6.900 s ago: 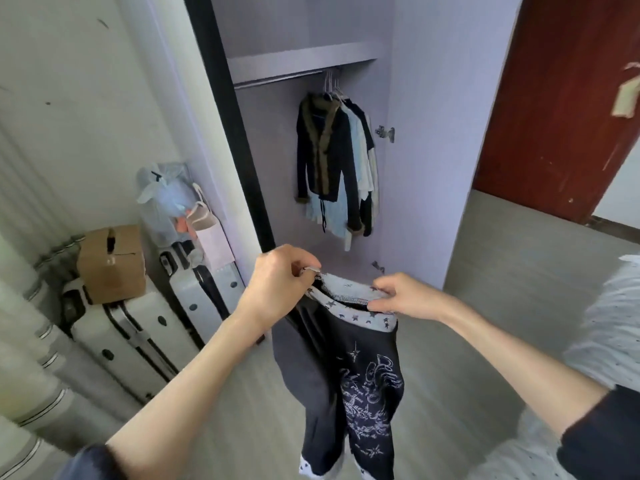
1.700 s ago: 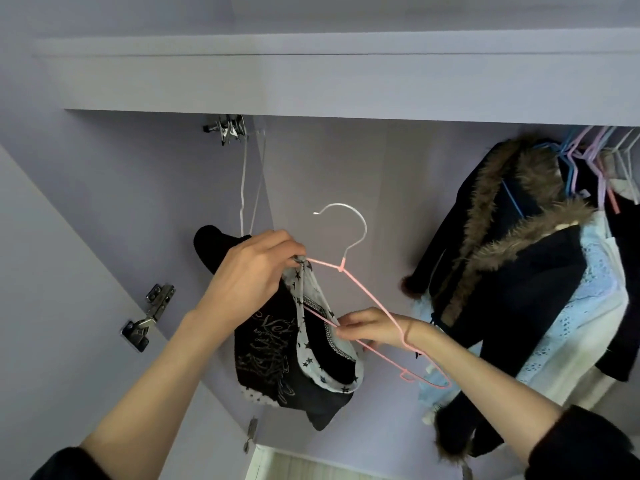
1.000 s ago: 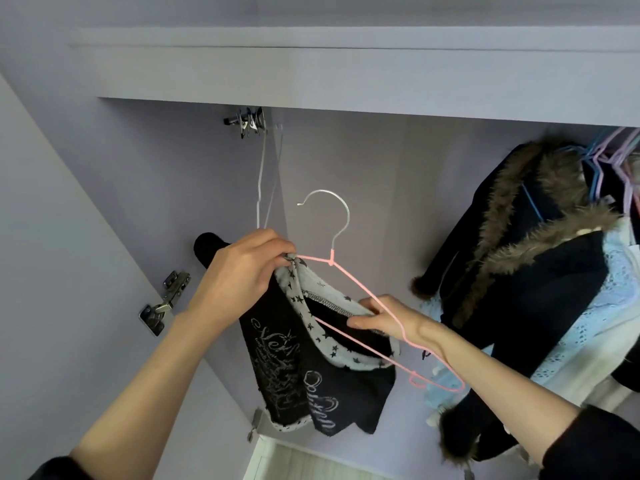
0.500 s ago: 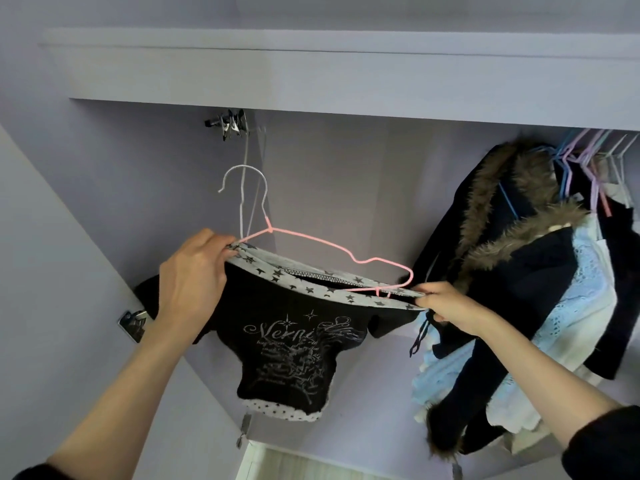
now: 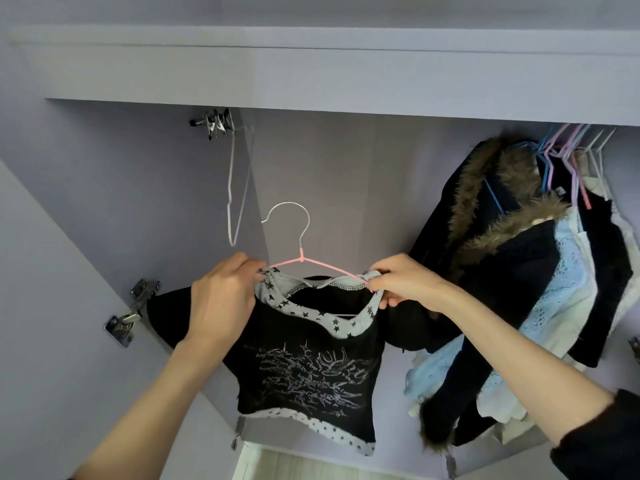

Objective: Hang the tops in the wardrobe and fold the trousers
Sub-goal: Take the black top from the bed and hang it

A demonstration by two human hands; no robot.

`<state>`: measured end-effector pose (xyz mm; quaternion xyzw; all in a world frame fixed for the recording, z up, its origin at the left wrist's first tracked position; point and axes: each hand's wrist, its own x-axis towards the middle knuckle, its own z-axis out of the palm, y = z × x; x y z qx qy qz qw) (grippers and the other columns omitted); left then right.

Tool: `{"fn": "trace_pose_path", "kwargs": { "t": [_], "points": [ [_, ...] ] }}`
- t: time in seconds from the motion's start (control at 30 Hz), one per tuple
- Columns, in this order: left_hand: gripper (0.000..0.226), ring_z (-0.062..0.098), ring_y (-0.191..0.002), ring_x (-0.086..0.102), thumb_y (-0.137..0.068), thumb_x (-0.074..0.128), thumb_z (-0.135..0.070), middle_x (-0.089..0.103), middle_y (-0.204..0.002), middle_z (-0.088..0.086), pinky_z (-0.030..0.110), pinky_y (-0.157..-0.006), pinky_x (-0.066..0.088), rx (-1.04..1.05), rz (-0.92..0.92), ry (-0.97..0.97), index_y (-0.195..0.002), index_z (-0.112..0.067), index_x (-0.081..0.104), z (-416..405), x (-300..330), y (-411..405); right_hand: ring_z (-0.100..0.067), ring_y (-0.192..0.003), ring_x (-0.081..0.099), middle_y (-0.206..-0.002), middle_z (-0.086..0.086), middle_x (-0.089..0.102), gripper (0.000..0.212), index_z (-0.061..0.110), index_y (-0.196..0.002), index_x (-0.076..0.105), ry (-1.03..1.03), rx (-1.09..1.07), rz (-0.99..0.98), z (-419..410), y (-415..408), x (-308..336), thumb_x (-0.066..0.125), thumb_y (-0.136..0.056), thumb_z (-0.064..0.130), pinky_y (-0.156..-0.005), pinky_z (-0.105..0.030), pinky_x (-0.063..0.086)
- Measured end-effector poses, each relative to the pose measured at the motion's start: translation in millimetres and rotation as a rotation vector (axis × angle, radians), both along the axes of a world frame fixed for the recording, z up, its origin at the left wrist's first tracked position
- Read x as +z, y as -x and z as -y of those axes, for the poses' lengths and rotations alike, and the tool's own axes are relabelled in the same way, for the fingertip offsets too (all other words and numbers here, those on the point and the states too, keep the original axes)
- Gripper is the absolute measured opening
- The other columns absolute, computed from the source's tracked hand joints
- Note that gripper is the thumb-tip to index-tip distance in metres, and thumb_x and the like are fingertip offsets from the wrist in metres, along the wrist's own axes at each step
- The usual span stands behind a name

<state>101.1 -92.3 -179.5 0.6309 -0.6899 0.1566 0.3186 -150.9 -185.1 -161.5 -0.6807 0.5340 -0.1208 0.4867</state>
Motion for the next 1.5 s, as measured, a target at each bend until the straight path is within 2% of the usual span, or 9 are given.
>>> {"fn": "trace_pose_path", "kwargs": {
  "t": [0.1,0.17,0.23,0.3,0.53,0.77,0.93,1.17,1.5],
  "points": [
    [0.015,0.029,-0.056,0.063,-0.076,0.072,0.003,0.064,-0.076,0.003,0.032,-0.047,0.048,0.034,-0.078,-0.003,-0.086,-0.009,0.071,1,1,-5,-0.017,-0.076,0.070,-0.096,-0.008,0.069,0.027,0.006,-0.114,0.063,-0.125,0.140,0.077,-4,10,9,0.061,-0.090,0.019,-0.063,-0.022,0.049],
    [0.011,0.030,-0.055,0.062,-0.079,0.070,0.000,0.064,-0.077,0.004,0.033,-0.048,0.050,0.031,-0.093,0.000,-0.086,-0.008,0.071,1,2,-6,-0.012,-0.071,0.068,-0.087,-0.003,0.069,0.029,0.010,-0.117,0.062,-0.043,0.218,-0.020,-7,14,14,0.062,-0.090,0.021,-0.061,-0.019,0.048],
    [0.010,0.031,-0.056,0.062,-0.080,0.070,-0.002,0.064,-0.078,0.004,0.034,-0.049,0.050,0.022,-0.094,-0.013,-0.087,-0.009,0.070,3,3,-3,-0.006,-0.058,0.054,-0.066,0.009,0.056,0.005,0.023,-0.091,0.066,0.244,0.252,-0.257,-7,13,11,0.064,-0.088,0.026,-0.057,-0.020,0.041],
    [0.010,0.030,-0.059,0.063,-0.081,0.070,-0.003,0.064,-0.080,0.002,0.033,-0.050,0.050,0.014,-0.096,-0.035,-0.088,-0.010,0.070,4,4,2,-0.011,-0.070,0.041,-0.069,0.010,0.041,0.028,0.030,-0.065,0.047,0.518,0.279,-0.488,-9,11,3,0.061,-0.089,0.033,-0.064,-0.027,0.033],
    [0.012,0.031,-0.074,0.063,-0.093,0.057,-0.016,0.061,-0.094,0.003,0.031,-0.054,0.041,-0.008,-0.089,-0.211,-0.099,-0.009,0.064,7,-7,-2,-0.018,-0.080,0.050,-0.084,0.004,0.047,0.014,0.012,-0.100,0.062,0.603,0.050,-0.137,-7,22,-14,0.051,-0.095,0.019,-0.078,-0.033,0.039],
    [0.014,0.030,-0.078,0.061,-0.093,0.056,-0.024,0.059,-0.094,-0.002,0.039,-0.061,0.049,-0.050,-0.147,-0.271,-0.100,-0.015,0.063,6,-17,-11,-0.020,-0.086,0.055,-0.089,-0.004,0.056,0.011,0.006,-0.099,0.063,0.622,-0.060,-0.034,-4,52,-15,0.055,-0.092,0.011,-0.082,-0.028,0.039],
    [0.031,0.023,-0.095,0.061,-0.091,0.060,-0.021,0.062,-0.107,-0.001,0.037,-0.079,0.050,-0.121,-0.224,-0.267,-0.122,-0.018,0.059,7,-13,-18,-0.023,-0.088,0.056,-0.090,-0.007,0.058,0.013,0.004,-0.100,0.063,0.571,-0.111,-0.010,1,70,-15,0.055,-0.093,0.011,-0.079,-0.028,0.039],
    [0.024,0.033,-0.072,0.068,-0.086,0.064,-0.003,0.073,-0.083,0.011,0.036,-0.071,0.052,0.017,-0.221,-0.166,-0.105,-0.015,0.073,9,-20,-24,-0.018,-0.087,0.056,-0.091,-0.006,0.063,0.009,0.009,-0.094,0.064,0.518,-0.180,0.032,1,82,-21,0.056,-0.092,0.010,-0.074,-0.008,0.037],
    [0.027,0.038,-0.062,0.065,-0.083,0.063,0.004,0.069,-0.069,0.017,0.038,-0.061,0.052,0.113,-0.252,-0.194,-0.097,-0.015,0.074,6,-29,-35,-0.023,-0.096,0.057,-0.099,-0.008,0.064,0.014,0.010,-0.102,0.065,0.477,-0.132,-0.032,1,90,-18,0.053,-0.094,0.012,-0.086,-0.031,0.042]
  ]
}}
